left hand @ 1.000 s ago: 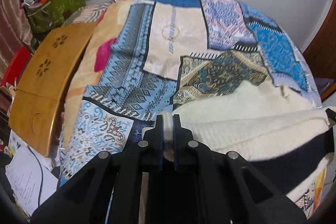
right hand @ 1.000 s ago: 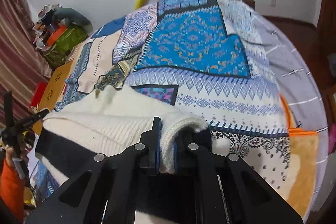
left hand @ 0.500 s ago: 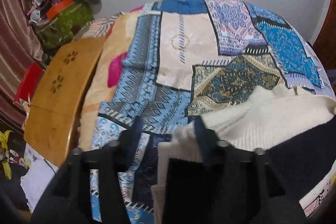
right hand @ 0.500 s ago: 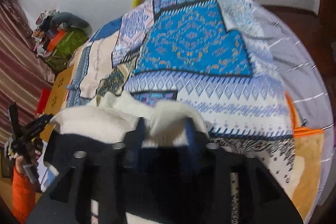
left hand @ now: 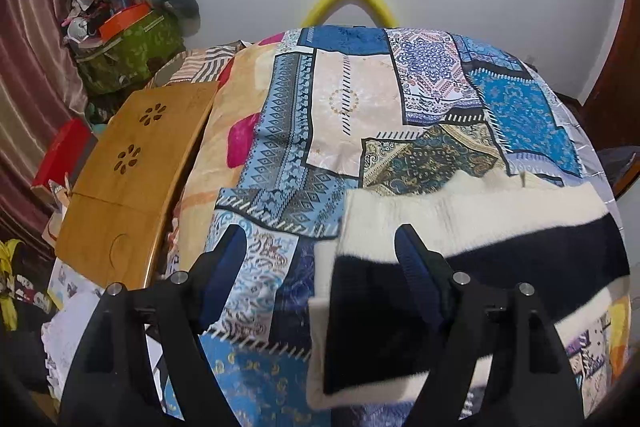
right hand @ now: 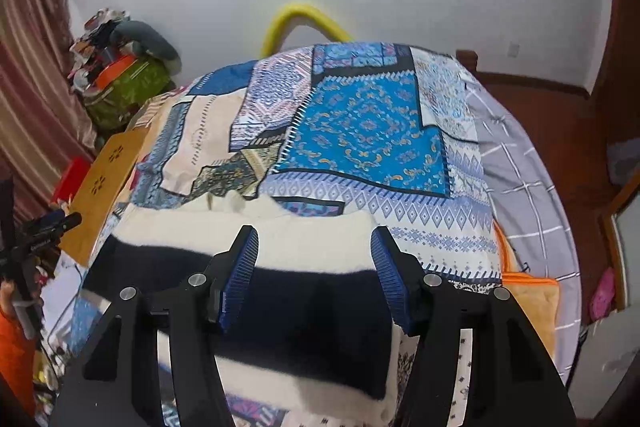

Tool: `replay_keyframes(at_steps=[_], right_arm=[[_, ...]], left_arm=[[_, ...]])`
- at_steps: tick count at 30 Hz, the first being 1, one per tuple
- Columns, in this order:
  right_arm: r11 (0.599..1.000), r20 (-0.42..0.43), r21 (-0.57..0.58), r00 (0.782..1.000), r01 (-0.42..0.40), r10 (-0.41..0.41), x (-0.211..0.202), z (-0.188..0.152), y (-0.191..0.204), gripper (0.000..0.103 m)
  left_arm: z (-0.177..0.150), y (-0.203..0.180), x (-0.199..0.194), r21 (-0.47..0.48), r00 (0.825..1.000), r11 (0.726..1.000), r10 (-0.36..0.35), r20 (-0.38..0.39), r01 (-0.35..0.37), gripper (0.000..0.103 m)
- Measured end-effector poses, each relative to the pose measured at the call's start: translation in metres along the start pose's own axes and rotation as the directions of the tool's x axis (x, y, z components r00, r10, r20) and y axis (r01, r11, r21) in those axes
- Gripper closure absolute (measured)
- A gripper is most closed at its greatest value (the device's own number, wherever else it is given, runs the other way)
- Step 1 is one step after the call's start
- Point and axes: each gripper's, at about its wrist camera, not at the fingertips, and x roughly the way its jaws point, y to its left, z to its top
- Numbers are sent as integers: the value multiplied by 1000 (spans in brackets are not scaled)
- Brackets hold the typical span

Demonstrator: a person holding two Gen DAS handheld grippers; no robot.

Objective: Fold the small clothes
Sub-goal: 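Fold the sweater over onto itself with both grippers and release, then grasp the folded sweater end with the left gripper and lift it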

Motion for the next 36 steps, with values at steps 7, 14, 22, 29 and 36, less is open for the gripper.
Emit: replay_keyframes(at_steps=[7, 14, 22, 29, 36], right_arm=[[996, 24, -86, 1000, 19, -17, -19, -12, 39, 37], [985, 35, -166, 999, 38, -33, -27, -28, 75, 24], [974, -29, -222, 999, 36, -43, -9, -45, 107, 21], [959, -89, -280, 994, 32, -59, 25, -62, 134, 21], [954, -132, -299, 989, 26, -68, 60, -75, 145, 21]], left_arm=[[-26, 2, -29, -11, 999, 999, -40, 8, 40, 26], [-57, 13, -40, -86, 996, 992, -92, -20, 90, 21], [-98, 30, -12, -266, 969, 954, -187, -162, 139, 20], [-119, 30, 8, -357, 940, 916, -270, -207, 184, 20], [-121, 13, 16, -376, 904, 886, -368, -216, 271, 20]])
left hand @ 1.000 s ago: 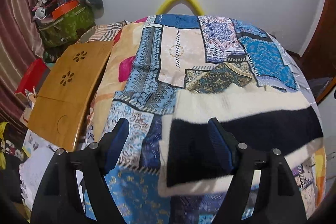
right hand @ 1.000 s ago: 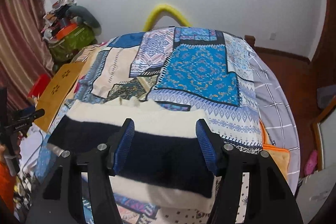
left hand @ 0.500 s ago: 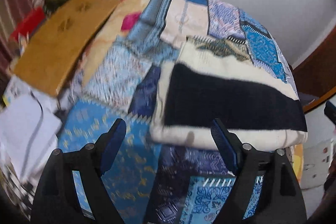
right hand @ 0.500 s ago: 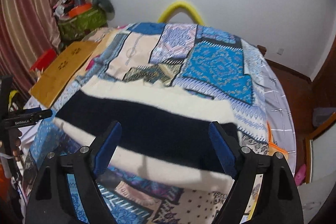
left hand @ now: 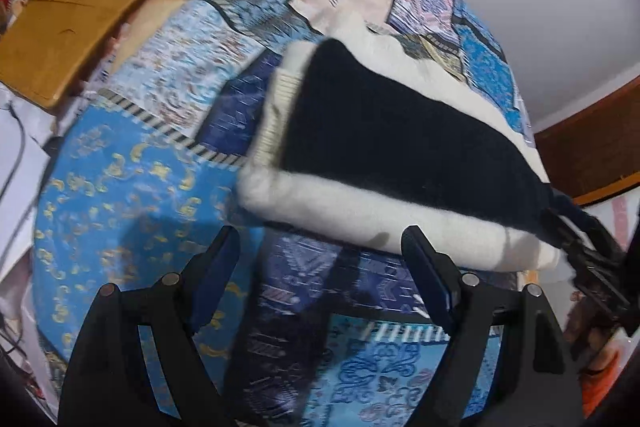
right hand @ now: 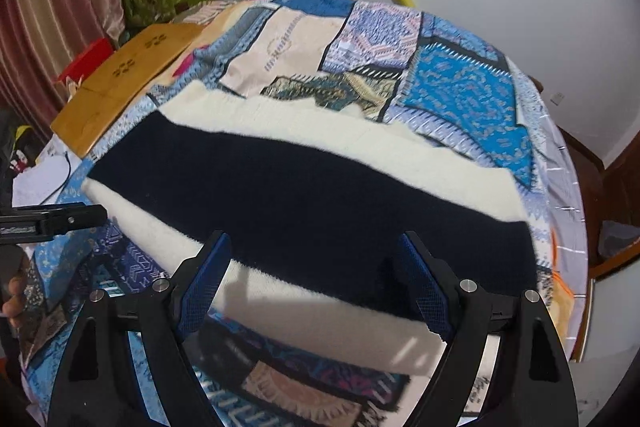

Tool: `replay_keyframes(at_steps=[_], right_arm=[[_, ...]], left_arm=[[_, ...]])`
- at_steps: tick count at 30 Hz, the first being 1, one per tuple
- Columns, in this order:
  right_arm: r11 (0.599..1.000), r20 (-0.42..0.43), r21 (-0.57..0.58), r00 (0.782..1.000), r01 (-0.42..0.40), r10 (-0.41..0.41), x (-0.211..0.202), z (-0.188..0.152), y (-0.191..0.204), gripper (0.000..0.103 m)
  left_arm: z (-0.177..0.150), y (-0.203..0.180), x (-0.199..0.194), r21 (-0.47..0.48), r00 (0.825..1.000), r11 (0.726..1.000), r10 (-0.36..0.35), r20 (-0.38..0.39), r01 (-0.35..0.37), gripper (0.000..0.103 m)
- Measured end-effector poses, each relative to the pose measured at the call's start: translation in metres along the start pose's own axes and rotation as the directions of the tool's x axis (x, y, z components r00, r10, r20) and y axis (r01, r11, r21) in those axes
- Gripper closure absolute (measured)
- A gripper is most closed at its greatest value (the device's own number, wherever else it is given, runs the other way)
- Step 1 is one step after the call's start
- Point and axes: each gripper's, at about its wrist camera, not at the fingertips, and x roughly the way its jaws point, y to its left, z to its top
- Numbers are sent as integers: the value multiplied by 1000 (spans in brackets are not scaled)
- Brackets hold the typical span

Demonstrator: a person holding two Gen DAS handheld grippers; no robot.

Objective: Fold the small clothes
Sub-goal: 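Grasp the folded sweater end with the left gripper and lift it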

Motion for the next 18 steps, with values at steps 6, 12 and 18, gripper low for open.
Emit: replay_keyframes(at_steps=[6, 12, 18], right_arm=[[1000, -20, 7, 1000, 4, -4, 26, -3, 0, 21], [999, 3, 29, 1000, -20, 20, 39, -5, -4, 18], [1000, 21, 7, 999, -27, 27, 42, -3, -2, 13]], left_arm=[[3, -6, 20, -15, 997, 998, -61, -44, 60, 20], [17, -10, 32, -33, 996, 995, -91, -22, 91, 21], [28, -13, 36, -26, 992, 991, -128, 16, 128, 30]])
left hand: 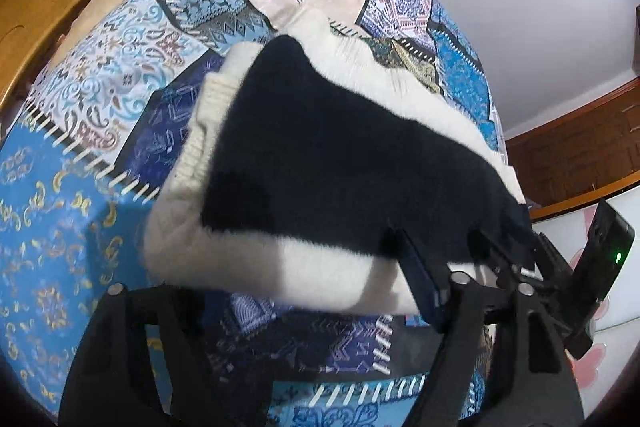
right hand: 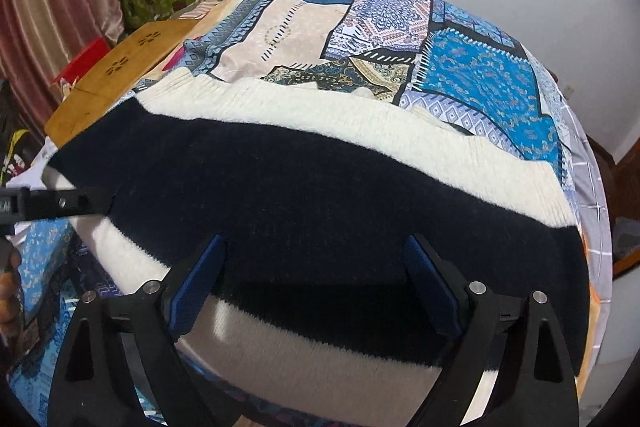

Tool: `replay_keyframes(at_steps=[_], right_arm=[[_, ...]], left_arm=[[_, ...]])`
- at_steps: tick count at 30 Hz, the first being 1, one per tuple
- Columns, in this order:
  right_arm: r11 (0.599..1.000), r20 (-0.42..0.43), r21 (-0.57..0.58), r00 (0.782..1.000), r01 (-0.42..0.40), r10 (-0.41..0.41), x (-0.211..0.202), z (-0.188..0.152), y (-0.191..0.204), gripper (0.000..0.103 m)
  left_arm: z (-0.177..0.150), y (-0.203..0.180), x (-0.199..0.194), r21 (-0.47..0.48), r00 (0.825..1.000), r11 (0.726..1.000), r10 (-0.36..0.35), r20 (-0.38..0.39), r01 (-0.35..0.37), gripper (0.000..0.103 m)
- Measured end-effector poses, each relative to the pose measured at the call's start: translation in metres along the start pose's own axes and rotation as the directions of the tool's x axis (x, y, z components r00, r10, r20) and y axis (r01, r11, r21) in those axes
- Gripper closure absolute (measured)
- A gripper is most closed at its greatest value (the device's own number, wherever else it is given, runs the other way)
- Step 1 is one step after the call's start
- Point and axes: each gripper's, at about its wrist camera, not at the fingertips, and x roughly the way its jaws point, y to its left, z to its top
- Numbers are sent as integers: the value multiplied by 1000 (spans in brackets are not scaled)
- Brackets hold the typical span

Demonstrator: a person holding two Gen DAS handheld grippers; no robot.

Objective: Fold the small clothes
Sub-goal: 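Grasp the folded sweater end with the left gripper and lift it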

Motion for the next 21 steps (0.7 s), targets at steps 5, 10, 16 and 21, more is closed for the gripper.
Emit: replay_keyframes(at_steps=[5, 10, 16, 21], right_arm=[[1000, 13, 16, 1000, -13, 13, 0, -2, -2, 13], [999, 14, 33, 1000, -28, 28, -5, -1, -4, 13], [999, 5, 38, 1000, -29, 29, -12, -3, -9, 13], [999, 13, 39, 1000, -16, 15, -24, -5, -14, 13]], left_arm=[[15, 15, 8, -103, 1000, 994, -19, 21, 21, 46], [26, 31, 12, -199, 998, 978, -44, 55, 54, 68], [26, 22, -4, -140, 996, 990, 1, 91, 12, 78], [30, 15, -31, -93, 986, 994, 65, 152, -51, 80]])
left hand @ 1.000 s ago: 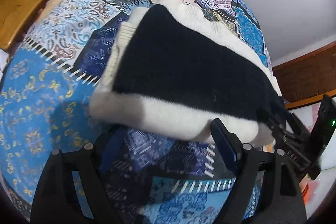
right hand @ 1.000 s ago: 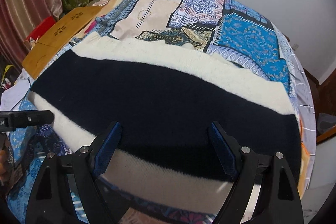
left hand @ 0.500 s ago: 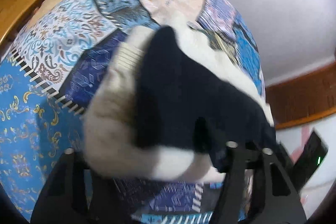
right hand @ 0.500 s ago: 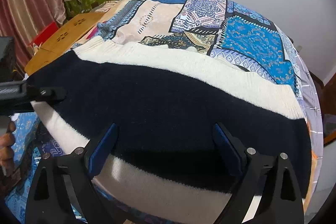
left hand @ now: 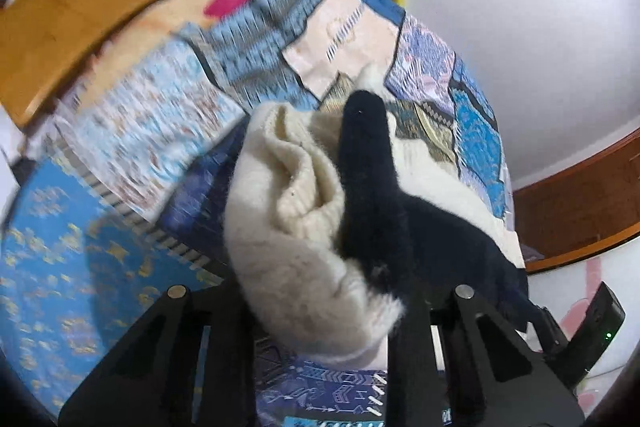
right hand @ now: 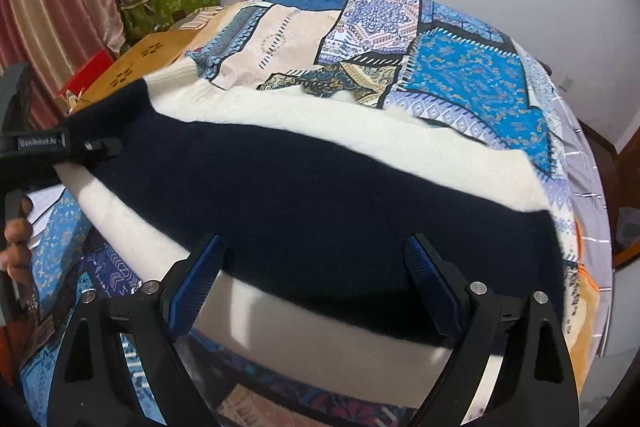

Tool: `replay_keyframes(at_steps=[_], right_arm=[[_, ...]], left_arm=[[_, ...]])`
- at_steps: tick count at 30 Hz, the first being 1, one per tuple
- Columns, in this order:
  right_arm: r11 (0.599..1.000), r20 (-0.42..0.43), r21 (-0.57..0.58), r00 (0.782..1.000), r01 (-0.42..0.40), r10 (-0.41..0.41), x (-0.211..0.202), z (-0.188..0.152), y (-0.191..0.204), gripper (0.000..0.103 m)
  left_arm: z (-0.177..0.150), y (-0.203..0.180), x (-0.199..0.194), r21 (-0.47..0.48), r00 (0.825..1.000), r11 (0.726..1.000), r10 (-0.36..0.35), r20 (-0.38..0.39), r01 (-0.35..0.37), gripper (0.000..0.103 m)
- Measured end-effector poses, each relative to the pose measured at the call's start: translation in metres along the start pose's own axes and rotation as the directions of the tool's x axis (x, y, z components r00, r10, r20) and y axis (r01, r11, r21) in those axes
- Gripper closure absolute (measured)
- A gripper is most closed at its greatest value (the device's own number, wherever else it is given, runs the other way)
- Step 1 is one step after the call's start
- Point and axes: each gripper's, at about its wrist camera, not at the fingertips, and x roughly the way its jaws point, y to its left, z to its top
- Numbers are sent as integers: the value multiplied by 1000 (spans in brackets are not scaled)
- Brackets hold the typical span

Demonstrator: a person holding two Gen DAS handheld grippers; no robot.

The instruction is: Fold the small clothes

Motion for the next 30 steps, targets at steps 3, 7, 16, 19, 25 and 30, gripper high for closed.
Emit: replay_keyframes(at_steps=[3, 7, 16, 19, 25, 30], right_arm=[[1000, 6, -12, 1000, 24, -24, -6, 1, -1, 13], [999, 11, -12, 999, 31, -31, -11, 2, -5, 13], [1000, 1, 4, 1000, 17, -17, -13, -5, -14, 13], [1000, -8, 14, 1000, 2, -2, -12, -10, -18, 13], [997, -20, 56, 998, -57, 58, -13, -20, -26, 13], [995, -22, 49, 996, -83, 84, -17, -28, -29, 13]], left_arm=[[11, 2, -22, 14, 996, 998, 54, 65, -55, 80], [30, 4, -51, 34, 983, 992, 119, 142, -125, 80], [44, -30, -80, 143, 960, 968, 173, 222, -207, 80], [35, -60, -79, 197, 950, 953, 178, 255, -231, 81], [21, -127, -69, 297, 961, 933, 134, 241, -204, 81], [11, -192, -54, 383, 968, 903, 112, 223, -193, 81]])
